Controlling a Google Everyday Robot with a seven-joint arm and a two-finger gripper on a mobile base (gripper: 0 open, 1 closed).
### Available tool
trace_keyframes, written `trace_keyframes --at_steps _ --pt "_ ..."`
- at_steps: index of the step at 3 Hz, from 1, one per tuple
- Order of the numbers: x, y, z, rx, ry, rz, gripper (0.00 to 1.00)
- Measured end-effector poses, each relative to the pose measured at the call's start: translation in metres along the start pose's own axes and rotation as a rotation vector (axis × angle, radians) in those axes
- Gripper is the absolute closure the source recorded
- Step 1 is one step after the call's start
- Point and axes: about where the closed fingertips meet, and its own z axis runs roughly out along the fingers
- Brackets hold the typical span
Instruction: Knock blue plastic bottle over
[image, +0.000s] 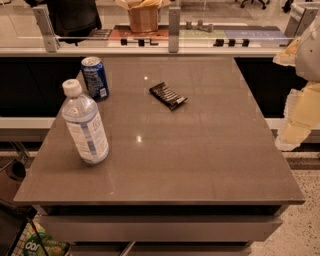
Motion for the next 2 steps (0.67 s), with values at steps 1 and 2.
trace_keyframes --at_steps 1,2 --pt "-0.0003 -0.0002 -0.0007 0.002 -0.002 0.0 0.0" --pt "-0.0061 0.0007 0.0007 -0.006 -0.082 0.017 0.0"
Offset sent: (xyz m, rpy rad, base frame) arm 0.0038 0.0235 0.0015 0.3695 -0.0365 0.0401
